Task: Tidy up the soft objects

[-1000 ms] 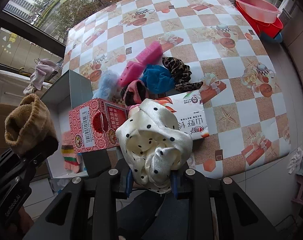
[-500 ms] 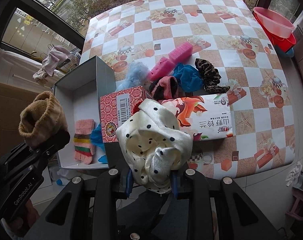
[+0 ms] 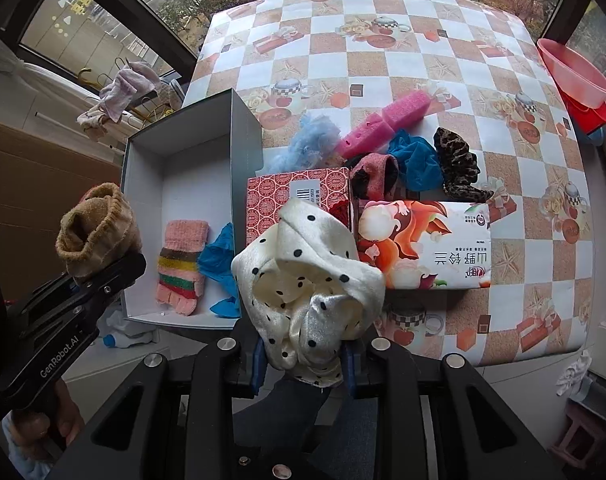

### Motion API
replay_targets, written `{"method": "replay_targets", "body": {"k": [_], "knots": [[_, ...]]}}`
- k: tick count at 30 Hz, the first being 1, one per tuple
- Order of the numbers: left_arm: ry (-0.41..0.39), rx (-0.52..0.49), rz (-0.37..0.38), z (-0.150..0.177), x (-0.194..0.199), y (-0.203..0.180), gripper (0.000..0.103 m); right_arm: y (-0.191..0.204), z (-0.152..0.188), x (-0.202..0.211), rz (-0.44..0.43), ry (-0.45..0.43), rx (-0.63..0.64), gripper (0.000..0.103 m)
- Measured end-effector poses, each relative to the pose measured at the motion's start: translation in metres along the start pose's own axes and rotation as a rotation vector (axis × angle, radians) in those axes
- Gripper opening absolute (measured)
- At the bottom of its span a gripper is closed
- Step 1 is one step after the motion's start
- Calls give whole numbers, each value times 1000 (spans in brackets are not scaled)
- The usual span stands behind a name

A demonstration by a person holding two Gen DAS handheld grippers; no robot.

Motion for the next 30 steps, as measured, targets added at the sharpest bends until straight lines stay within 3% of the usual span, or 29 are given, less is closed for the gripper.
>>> {"method": "replay_targets", "body": {"k": [30], "knots": [[32,125,-44,6,-21,62,19,65,-21,-45,-1,102,143,29]]}}
Point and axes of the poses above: each gripper's, at about its wrist camera, not at the fingertips, and x roughly against the way its jaws point, y to its left, z to its underside, the point moved 2 cm from there along -x, roughly the way its jaws point, and after that the axes turned 14 degrees about -z, right-handed, at the moved point
